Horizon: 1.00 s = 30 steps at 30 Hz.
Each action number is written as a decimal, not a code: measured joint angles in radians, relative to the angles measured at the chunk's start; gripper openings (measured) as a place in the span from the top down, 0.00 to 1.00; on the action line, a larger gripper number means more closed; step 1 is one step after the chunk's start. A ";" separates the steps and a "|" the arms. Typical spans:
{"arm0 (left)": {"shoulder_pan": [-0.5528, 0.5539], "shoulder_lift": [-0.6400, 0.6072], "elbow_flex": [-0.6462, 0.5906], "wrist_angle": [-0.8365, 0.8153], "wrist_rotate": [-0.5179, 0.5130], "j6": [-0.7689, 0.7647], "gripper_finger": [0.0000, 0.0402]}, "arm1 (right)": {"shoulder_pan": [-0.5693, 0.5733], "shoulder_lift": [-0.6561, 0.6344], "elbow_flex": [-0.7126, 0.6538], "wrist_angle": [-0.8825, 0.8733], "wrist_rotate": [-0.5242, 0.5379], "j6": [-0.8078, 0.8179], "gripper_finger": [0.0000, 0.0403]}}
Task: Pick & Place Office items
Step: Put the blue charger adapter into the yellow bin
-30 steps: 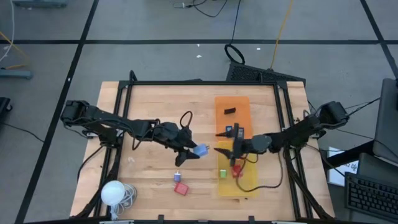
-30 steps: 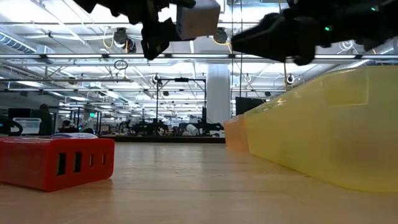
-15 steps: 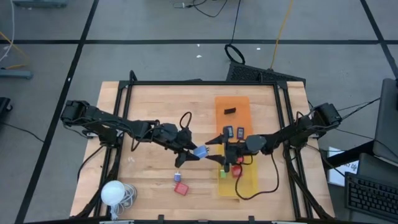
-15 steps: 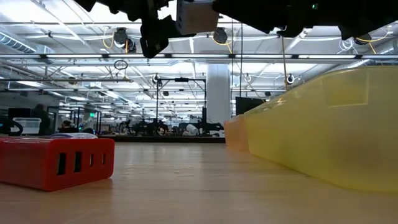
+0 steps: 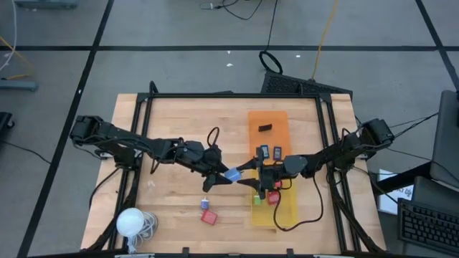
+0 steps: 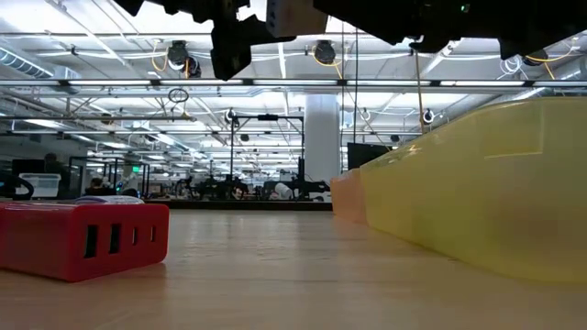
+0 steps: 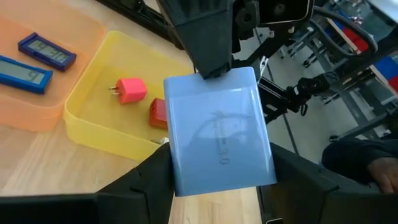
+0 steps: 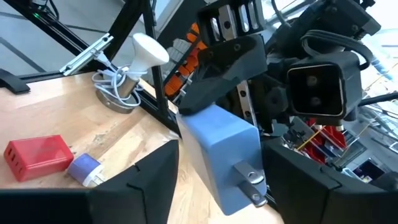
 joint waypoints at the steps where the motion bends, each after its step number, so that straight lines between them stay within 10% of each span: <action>1: 0.000 0.000 0.000 0.004 0.000 -0.005 0.46 | -0.003 0.000 0.000 0.001 -0.001 0.000 0.47; 17: 0.022 0.104 -0.001 0.113 0.126 -0.050 0.46 | -0.014 -0.001 -0.002 -0.062 -0.067 0.011 0.67; 30: 0.147 0.063 0.000 0.116 0.277 0.044 0.14 | -0.026 0.000 -0.001 -0.064 -0.080 0.150 0.68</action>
